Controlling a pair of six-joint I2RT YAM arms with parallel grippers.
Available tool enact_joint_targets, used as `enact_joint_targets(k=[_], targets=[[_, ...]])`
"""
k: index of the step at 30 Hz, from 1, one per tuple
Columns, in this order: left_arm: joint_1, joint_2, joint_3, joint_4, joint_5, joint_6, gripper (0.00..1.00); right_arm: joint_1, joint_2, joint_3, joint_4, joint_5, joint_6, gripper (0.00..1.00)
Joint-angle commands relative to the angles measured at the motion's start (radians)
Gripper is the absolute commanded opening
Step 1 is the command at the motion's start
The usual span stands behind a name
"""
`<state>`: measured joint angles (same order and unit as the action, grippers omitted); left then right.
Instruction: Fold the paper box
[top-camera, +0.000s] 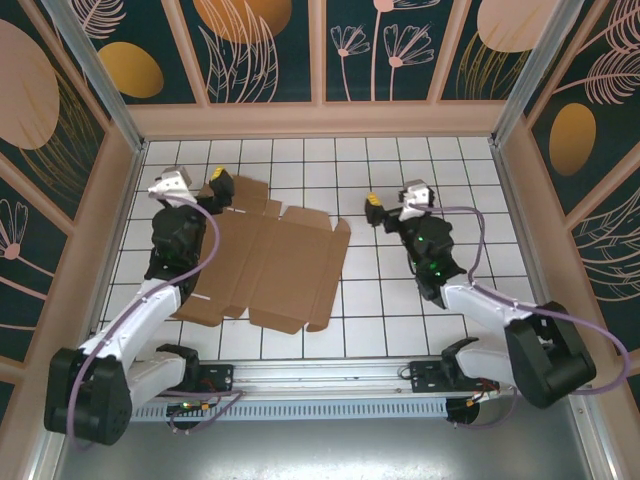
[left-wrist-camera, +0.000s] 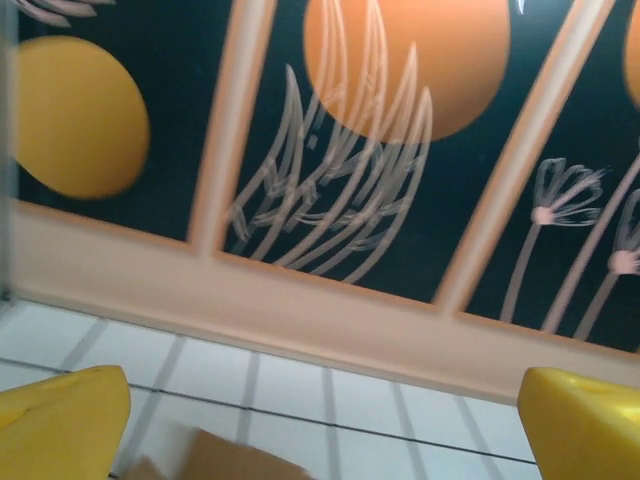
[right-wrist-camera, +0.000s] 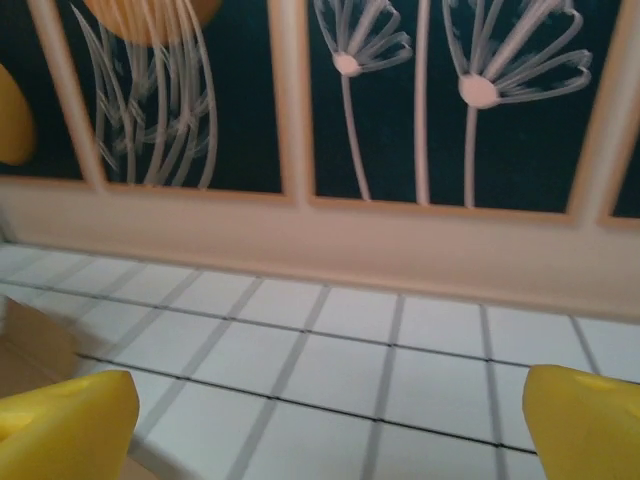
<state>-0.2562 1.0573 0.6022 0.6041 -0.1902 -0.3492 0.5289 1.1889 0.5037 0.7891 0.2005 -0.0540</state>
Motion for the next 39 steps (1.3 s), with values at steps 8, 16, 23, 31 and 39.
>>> enact_joint_targets(k=[8, 16, 23, 31, 39], targets=[[-0.078, 0.024, 0.181, -0.847, 0.111, -0.473, 0.99, -0.040, -0.022, 0.237, -0.533, -0.534, 0.530, 0.99], [-0.078, 0.090, -0.027, -0.718, 0.218, -0.496, 0.16, 0.022, 0.286, 0.279, -0.532, -0.564, 0.498, 0.42], [-0.077, 0.182, -0.129, -0.604, 0.177, -0.560, 0.00, 0.207, 0.631, 0.583, -0.808, -0.349, 0.316, 0.00], [-0.079, 0.384, -0.066, -0.604, 0.137, -0.610, 0.00, 0.228, 0.836, 0.766, -0.954, -0.212, 0.271, 0.00], [-0.078, 0.548, 0.000, -0.551, 0.150, -0.625, 0.00, 0.194, 0.788, 0.612, -0.921, -0.167, 0.293, 0.00]])
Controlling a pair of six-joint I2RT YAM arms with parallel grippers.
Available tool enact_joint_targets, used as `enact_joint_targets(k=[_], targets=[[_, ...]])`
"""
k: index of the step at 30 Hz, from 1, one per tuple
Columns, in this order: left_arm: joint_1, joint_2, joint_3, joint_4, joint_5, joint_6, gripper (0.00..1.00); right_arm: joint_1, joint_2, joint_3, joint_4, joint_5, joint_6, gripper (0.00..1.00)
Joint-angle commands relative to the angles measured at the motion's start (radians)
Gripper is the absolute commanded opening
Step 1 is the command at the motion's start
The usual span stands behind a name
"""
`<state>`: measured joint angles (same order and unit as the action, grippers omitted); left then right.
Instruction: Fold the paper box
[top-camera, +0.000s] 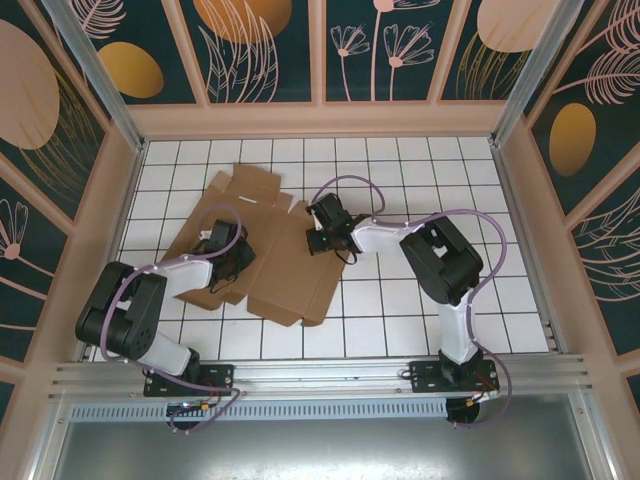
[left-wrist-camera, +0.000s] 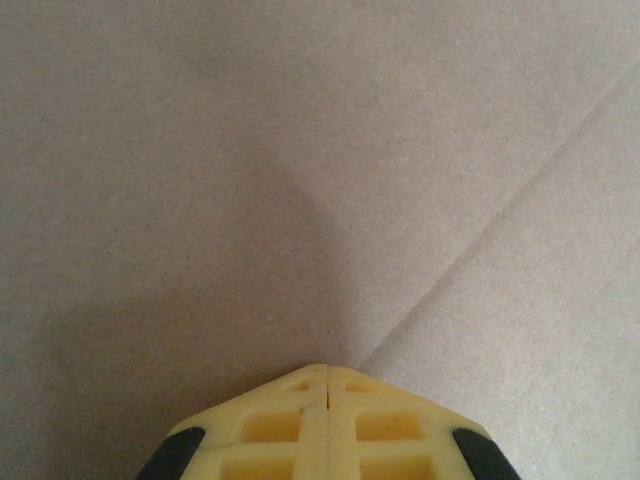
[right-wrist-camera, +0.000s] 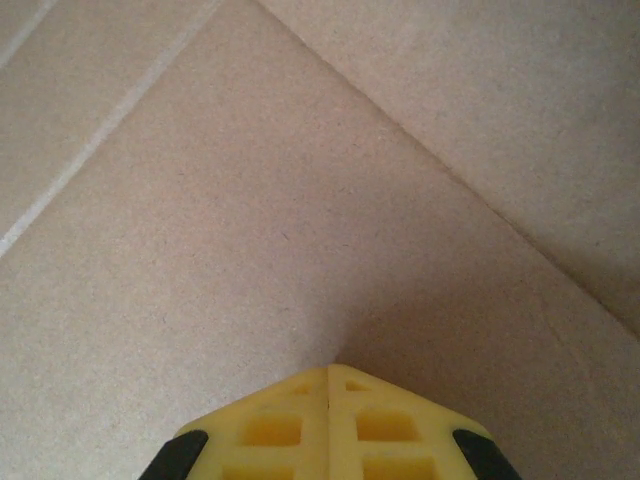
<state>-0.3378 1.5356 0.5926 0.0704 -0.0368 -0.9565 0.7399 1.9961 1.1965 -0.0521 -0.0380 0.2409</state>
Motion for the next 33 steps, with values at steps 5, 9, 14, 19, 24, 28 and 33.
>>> enact_joint_targets(k=[5, 9, 14, 19, 24, 28, 33], targets=[[-0.013, 0.170, 0.088, 0.011, 0.051, 0.005, 0.00, -0.024, -0.142, -0.247, -0.034, 0.058, 0.043, 0.00], [-0.064, 0.280, 0.202, -0.022, 0.067, 0.025, 0.00, -0.005, -0.256, -0.379, -0.003, 0.008, 0.087, 0.01], [-0.105, 0.371, 0.336, -0.051, 0.089, 0.050, 0.00, 0.034, -0.381, -0.498, 0.023, -0.032, 0.133, 0.05], [-0.106, 0.457, 0.466, -0.075, 0.126, 0.096, 0.00, 0.056, -0.488, -0.570, 0.136, -0.255, 0.224, 0.11], [-0.107, 0.479, 0.589, -0.154, 0.139, 0.149, 0.00, 0.039, -0.616, -0.486, 0.051, -0.181, 0.205, 0.14], [-0.107, 0.315, 0.492, -0.094, 0.133, 0.117, 0.00, -0.054, -0.616, -0.343, -0.027, -0.114, 0.158, 0.11], [-0.137, 0.220, 0.350, -0.050, 0.164, 0.040, 0.00, -0.132, -0.374, -0.127, -0.078, -0.096, 0.091, 0.05]])
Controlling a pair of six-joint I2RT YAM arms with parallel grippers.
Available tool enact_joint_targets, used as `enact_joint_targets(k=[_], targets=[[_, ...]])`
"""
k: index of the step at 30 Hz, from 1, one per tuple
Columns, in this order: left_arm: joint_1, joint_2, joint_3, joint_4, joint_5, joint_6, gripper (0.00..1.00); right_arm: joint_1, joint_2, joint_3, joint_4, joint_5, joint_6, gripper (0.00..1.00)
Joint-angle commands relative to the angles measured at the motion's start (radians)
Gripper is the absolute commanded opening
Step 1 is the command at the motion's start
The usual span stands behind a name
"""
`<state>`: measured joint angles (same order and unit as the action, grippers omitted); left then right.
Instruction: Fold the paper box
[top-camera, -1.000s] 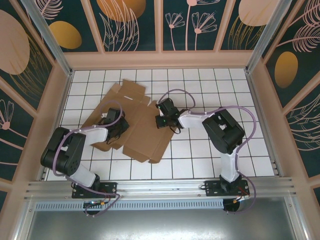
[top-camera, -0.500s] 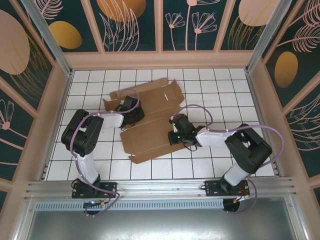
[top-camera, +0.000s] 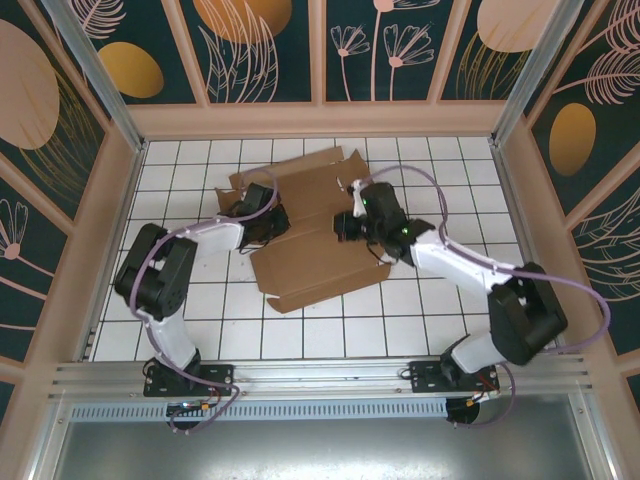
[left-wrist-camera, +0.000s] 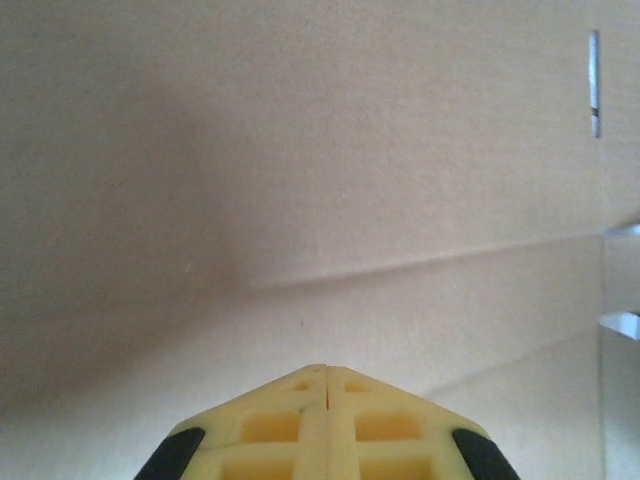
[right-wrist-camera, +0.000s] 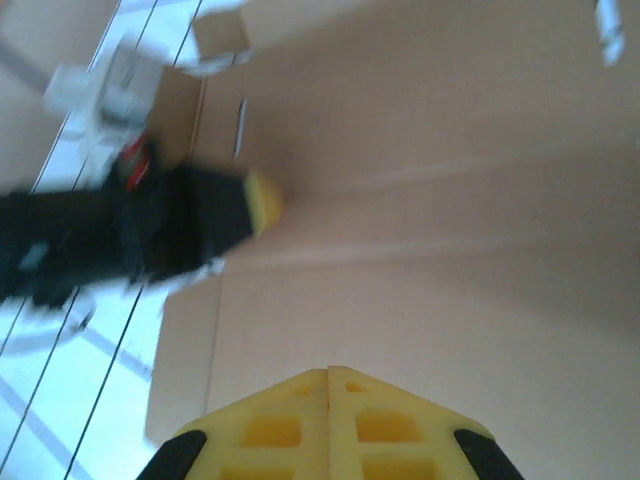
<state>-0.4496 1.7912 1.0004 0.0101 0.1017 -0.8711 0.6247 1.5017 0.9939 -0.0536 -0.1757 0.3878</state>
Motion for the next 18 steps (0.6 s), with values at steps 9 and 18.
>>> enact_joint_targets(k=[9, 18], targets=[[-0.145, 0.062, -0.064, -0.085, -0.039, -0.021, 0.00, -0.042, 0.507, 0.362, -0.136, 0.097, -0.111, 0.01], [-0.107, 0.165, -0.034, -0.136, -0.066, 0.013, 0.00, -0.062, 0.606, 0.347, -0.204, 0.238, -0.157, 0.00]])
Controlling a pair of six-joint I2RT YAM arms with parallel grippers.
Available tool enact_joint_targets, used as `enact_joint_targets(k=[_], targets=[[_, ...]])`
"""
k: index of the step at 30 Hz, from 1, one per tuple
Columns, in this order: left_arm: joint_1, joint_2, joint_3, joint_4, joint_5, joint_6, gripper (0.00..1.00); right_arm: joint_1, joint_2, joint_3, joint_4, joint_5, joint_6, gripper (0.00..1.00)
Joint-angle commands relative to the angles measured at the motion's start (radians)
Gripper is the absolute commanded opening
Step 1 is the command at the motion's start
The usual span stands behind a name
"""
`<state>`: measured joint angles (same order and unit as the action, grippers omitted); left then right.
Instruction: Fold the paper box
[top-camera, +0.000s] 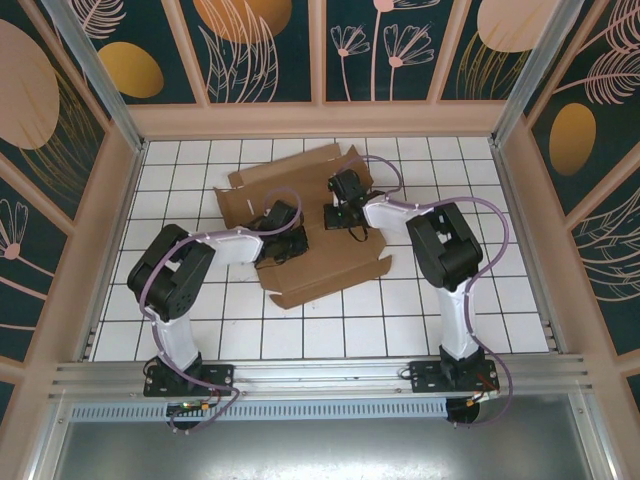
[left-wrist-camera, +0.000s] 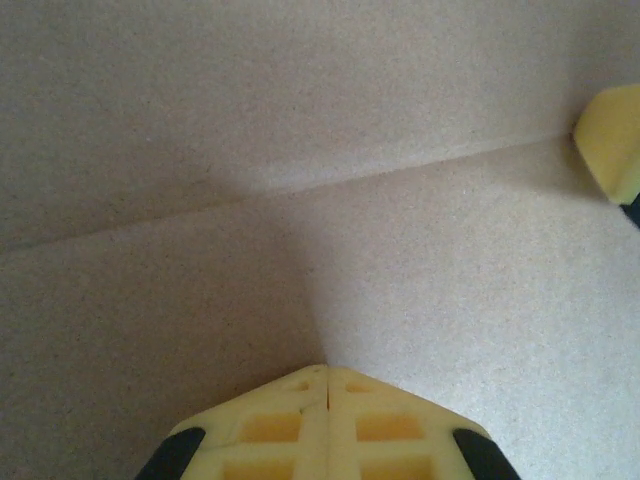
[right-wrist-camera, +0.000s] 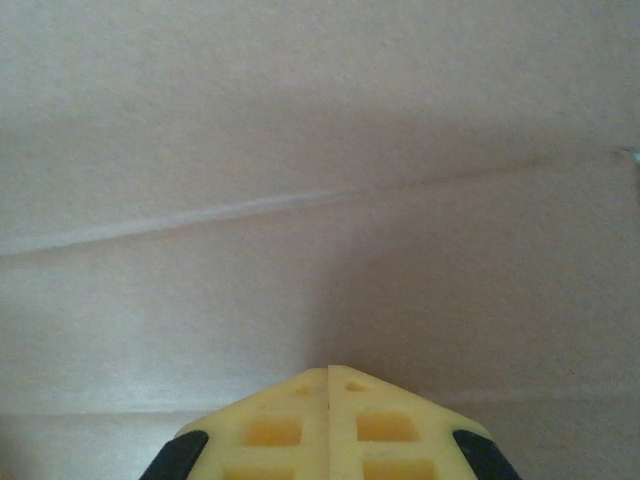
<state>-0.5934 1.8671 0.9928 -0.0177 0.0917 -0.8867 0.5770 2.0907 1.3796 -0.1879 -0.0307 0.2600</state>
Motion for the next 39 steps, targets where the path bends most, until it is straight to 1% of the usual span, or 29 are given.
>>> enact_joint_targets(k=[1, 3, 6, 7, 9, 12, 15, 18, 22, 24, 26, 29, 32, 34, 39], targets=[[0.049, 0.097, -0.026, -0.108, -0.054, 0.031, 0.00, -0.015, -0.001, -0.072, -0.059, 0.100, -0.028, 0.00], [0.085, 0.112, -0.031, -0.108, -0.061, 0.035, 0.00, -0.017, -0.058, -0.155, -0.034, 0.096, -0.015, 0.00], [0.134, 0.134, -0.026, -0.114, -0.082, 0.033, 0.00, -0.014, -0.145, -0.284, 0.009, 0.050, 0.023, 0.00], [0.145, 0.142, 0.001, -0.110, -0.080, 0.032, 0.00, -0.010, -0.169, -0.321, 0.022, 0.014, 0.037, 0.00], [0.153, 0.162, 0.049, -0.123, -0.099, 0.035, 0.00, 0.019, -0.221, -0.394, 0.043, -0.017, 0.064, 0.00], [0.153, 0.208, 0.141, -0.150, -0.116, 0.046, 0.00, 0.102, -0.261, -0.442, 0.033, -0.023, 0.089, 0.02], [0.153, 0.265, 0.228, -0.172, -0.113, 0.058, 0.00, 0.178, -0.276, -0.446, 0.039, -0.080, 0.120, 0.04], [0.153, 0.267, 0.278, -0.180, -0.113, 0.068, 0.00, 0.204, -0.319, -0.439, 0.059, -0.115, 0.148, 0.06], [0.153, 0.160, 0.238, -0.143, -0.094, 0.075, 0.00, 0.164, -0.456, -0.461, 0.076, -0.099, 0.158, 0.10], [0.151, 0.104, 0.189, -0.110, -0.054, 0.068, 0.00, 0.118, -0.513, -0.472, 0.068, -0.077, 0.154, 0.13], [0.141, 0.065, 0.144, -0.084, -0.009, 0.049, 0.00, 0.060, -0.531, -0.481, 0.057, -0.063, 0.144, 0.16], [0.097, 0.032, 0.086, -0.055, 0.015, 0.028, 0.00, -0.020, -0.518, -0.495, 0.046, -0.043, 0.131, 0.18], [0.058, 0.045, 0.062, -0.050, 0.043, 0.008, 0.00, -0.058, -0.486, -0.502, 0.039, 0.007, 0.110, 0.18], [0.057, 0.067, 0.046, -0.039, 0.064, -0.006, 0.00, -0.068, -0.464, -0.513, 0.044, 0.027, 0.101, 0.18], [0.069, 0.088, 0.054, -0.096, -0.019, 0.025, 0.00, -0.075, -0.417, -0.558, 0.081, -0.030, 0.113, 0.18]])
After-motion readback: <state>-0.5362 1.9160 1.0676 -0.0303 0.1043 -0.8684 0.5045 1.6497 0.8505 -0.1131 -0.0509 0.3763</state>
